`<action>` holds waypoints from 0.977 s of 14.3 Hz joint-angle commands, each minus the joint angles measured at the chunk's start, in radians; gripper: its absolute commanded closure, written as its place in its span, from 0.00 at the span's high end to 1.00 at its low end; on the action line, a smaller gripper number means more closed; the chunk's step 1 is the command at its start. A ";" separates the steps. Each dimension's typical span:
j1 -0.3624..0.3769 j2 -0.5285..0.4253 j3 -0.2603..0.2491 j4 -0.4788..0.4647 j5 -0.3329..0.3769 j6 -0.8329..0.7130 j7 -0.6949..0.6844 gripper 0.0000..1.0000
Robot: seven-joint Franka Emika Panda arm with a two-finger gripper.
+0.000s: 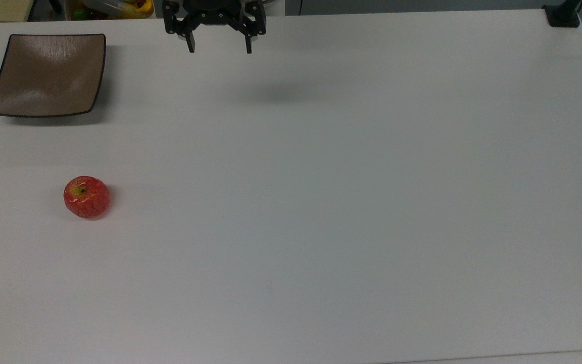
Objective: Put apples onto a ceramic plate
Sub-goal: 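Move the open gripper over the red apple and lower it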
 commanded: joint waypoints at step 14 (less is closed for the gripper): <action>-0.051 0.030 -0.009 0.009 0.012 0.099 0.006 1.00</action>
